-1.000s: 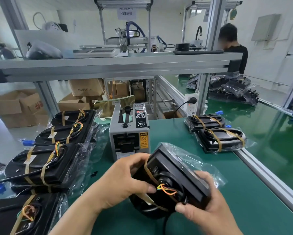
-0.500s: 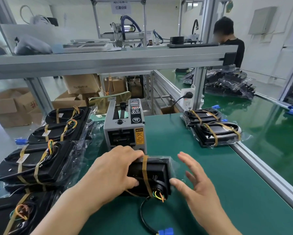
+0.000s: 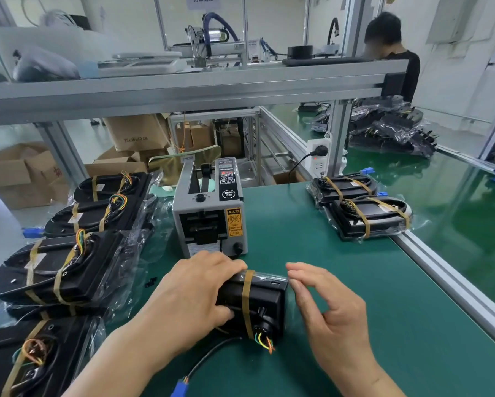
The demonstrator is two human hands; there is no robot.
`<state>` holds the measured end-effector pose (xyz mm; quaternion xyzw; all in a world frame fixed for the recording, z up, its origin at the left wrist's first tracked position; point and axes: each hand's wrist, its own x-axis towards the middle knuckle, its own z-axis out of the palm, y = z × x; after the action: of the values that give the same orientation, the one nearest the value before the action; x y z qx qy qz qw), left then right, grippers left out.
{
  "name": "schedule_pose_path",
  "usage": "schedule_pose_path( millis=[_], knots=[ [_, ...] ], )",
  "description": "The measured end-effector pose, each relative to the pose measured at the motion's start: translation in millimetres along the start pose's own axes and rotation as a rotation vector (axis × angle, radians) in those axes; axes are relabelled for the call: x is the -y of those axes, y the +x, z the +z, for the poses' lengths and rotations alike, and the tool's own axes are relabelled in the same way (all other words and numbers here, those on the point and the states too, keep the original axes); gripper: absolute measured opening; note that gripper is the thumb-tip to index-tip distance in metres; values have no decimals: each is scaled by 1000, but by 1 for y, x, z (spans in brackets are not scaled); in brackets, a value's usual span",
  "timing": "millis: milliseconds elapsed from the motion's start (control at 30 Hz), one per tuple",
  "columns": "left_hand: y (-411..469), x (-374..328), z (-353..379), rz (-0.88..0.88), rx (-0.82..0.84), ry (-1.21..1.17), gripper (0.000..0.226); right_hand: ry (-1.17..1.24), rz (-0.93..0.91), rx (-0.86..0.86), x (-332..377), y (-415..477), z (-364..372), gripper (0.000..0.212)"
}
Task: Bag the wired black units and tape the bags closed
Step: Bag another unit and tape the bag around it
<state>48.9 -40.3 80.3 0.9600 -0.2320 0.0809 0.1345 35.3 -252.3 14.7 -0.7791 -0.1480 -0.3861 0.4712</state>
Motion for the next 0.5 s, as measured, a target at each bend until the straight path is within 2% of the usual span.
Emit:
schedule_pose_path(
  millis=[167,267,367,433,500],
  knots=[
    [-1,-1,0,18,-6,2,65,36,144,107,6,18,-10,14],
    [-1,-1,-2,22,5,-7,64,123,400,176,6,25,-8,22],
    [0,0,-3,19,20,-14,66,175,600,256,0,26,-5,20],
    [0,0,-4,11,26,-40,67,312,680,313,-5,19,-5,17],
    [1,1,-5,9,28,-76,66,601,768,372,-9,8,-7,19]
  ],
)
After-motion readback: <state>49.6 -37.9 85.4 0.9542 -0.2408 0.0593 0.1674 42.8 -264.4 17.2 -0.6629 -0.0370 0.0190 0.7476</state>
